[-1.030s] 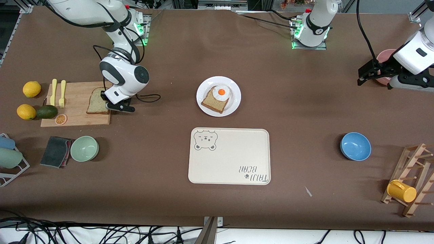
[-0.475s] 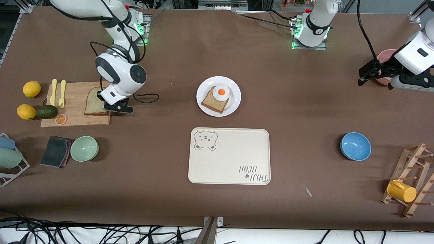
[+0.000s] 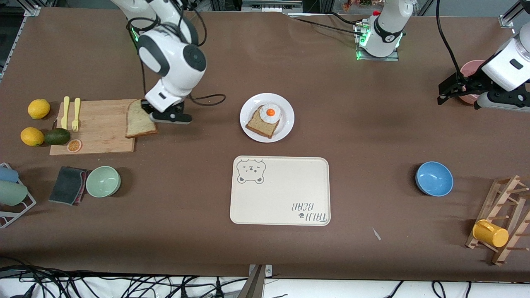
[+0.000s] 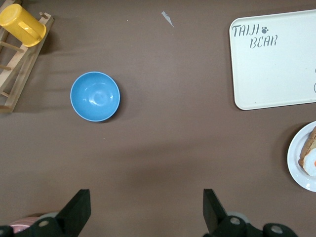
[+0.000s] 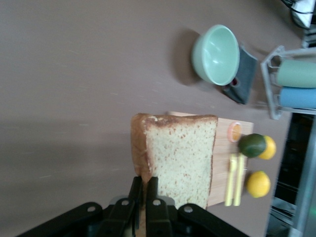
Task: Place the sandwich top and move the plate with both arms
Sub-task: 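Carry the bread slice with the right gripper onto the egg slice on the plate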
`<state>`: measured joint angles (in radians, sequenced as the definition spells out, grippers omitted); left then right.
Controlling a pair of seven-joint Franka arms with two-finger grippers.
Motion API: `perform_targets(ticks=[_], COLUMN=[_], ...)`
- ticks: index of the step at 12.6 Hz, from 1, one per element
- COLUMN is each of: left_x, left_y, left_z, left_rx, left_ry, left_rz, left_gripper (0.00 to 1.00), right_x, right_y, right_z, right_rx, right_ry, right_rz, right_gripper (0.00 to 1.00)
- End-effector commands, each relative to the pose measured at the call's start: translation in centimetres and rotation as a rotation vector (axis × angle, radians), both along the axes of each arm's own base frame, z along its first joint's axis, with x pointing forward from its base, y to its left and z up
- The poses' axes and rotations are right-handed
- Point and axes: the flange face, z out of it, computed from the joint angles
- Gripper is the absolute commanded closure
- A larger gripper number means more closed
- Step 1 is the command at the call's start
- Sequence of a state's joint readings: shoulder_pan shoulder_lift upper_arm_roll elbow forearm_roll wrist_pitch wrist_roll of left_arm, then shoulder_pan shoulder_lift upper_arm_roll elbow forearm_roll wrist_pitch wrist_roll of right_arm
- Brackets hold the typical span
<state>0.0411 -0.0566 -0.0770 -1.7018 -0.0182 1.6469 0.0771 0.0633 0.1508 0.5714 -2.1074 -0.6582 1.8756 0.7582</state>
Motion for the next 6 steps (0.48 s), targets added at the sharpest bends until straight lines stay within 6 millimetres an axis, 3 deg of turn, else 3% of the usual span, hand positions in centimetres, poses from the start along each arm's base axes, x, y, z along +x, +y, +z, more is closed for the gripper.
perform_targets(ticks=[1, 3, 6], left_x=[-0.3, -0.3, -0.3], left_y=[0.1, 0.0, 0.0], left_z=[0.5, 0.5, 0.5], left_rx=[0.037, 0.037, 0.037], left_ry=[-0.006, -0.006, -0.006], left_rz=[0.003, 0.002, 0.002], left_gripper=[0.0, 0.0, 0.0], right_x=[1.3, 0.5, -1.4], right_y=[4.4, 8.4, 15.4], right_z=[4.5, 6.6, 7.3], right_rx=[0.168, 0.247, 0.271], right_ry=[0.027, 0.031, 0.028], right_rz=[-0.052, -0.041, -0.119], right_gripper=[1.0, 1.0, 1.0])
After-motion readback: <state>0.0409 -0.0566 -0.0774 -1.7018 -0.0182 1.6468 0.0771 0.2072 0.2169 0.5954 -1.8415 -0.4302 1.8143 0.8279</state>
